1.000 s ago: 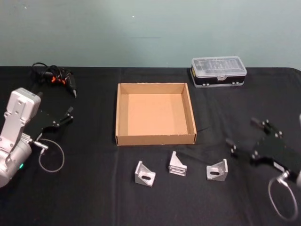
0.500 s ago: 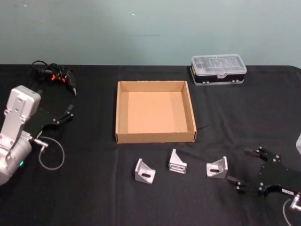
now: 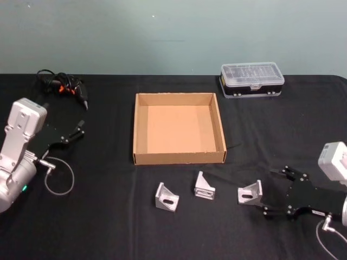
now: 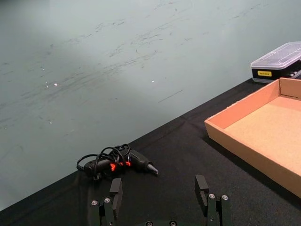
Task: Use one hand to pick up the angle iron from the table and place it into the box.
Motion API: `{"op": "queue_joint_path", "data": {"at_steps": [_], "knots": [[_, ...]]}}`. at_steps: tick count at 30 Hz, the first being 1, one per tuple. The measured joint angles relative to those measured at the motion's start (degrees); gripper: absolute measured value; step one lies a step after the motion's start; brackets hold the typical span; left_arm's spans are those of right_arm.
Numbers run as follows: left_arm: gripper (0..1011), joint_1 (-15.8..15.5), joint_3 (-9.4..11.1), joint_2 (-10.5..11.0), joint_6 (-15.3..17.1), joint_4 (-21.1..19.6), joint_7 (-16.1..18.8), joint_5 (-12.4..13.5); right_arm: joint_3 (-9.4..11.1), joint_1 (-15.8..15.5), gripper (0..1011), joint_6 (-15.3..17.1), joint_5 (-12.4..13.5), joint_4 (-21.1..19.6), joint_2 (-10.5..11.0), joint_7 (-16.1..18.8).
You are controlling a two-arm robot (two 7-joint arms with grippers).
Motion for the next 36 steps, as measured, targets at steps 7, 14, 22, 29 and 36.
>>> {"op": "queue_joint_path", "data": {"at_steps": [7,14,22,29,36], "knots": [[1011,0.0,0.0,0.0,0.0,0.0,0.0,0.0,-1.02,2.19,1004,0.29,-1.74,2.6,-2.1,1.69],[1011,0.0,0.0,0.0,0.0,0.0,0.0,0.0,-1.39,3.53,1004,0.49,-2.75,4.38,-3.7,2.63],[1011,0.0,0.0,0.0,0.0,0.0,0.0,0.0,-1.94,5.09,1004,0.36,-3.1,6.09,-5.44,3.64],[1011,0.0,0.0,0.0,0.0,0.0,0.0,0.0,-2.85,6.2,1004,0.38,-3.48,7.17,-6.5,4.26],[1011,0.0,0.0,0.0,0.0,0.0,0.0,0.0,-3.09,6.54,1004,1.43,-3.76,7.57,-6.95,3.94]]}}
